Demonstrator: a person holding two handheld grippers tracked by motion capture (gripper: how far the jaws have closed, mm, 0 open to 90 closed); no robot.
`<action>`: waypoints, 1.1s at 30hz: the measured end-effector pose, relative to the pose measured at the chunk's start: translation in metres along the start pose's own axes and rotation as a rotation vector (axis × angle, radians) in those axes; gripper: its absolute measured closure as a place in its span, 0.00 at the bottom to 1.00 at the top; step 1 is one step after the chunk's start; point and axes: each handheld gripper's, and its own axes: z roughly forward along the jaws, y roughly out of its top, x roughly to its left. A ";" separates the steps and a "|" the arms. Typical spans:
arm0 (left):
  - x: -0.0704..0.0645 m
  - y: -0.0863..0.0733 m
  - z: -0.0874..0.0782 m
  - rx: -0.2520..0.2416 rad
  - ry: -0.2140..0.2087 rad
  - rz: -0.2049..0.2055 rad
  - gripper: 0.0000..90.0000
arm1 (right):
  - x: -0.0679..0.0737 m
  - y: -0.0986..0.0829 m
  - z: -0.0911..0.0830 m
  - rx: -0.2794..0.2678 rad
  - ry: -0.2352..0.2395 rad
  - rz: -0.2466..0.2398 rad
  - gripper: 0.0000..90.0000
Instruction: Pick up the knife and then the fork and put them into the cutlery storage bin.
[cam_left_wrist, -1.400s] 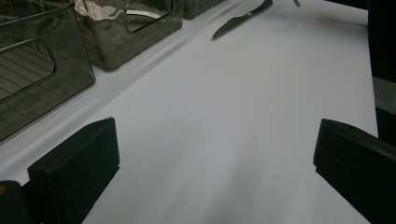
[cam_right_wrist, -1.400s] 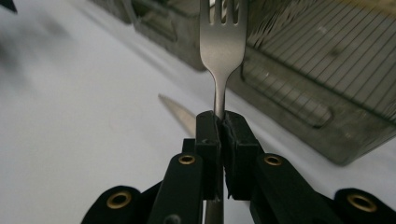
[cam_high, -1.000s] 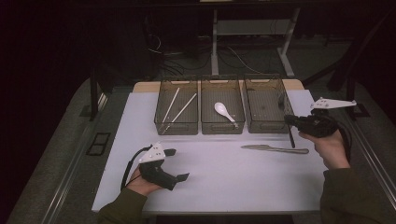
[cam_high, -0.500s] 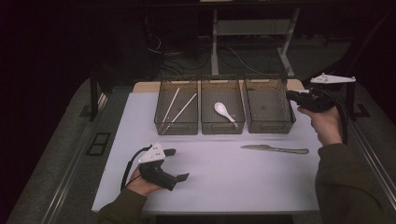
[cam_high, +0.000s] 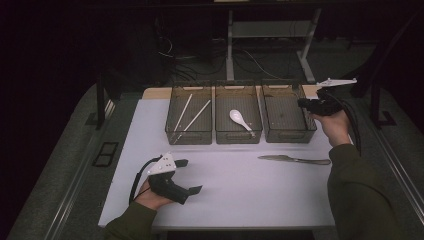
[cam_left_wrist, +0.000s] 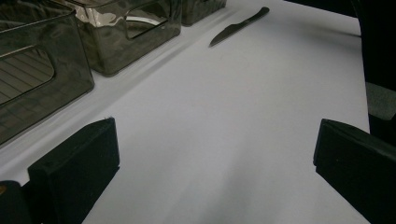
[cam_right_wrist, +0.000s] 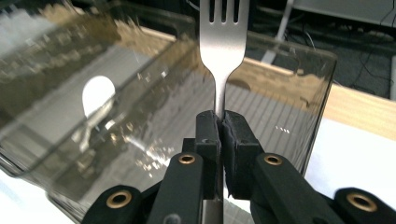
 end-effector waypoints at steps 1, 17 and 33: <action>0.000 0.000 0.000 0.001 -0.001 0.001 0.00 | 0.000 -0.001 0.002 0.013 0.002 0.000 0.94; -0.001 0.000 0.000 0.002 -0.001 0.001 0.00 | 0.001 -0.021 0.029 0.169 -0.030 -0.037 0.94; -0.001 0.001 -0.001 -0.001 -0.001 0.004 0.00 | 0.007 -0.020 0.037 0.183 -0.001 -0.017 0.70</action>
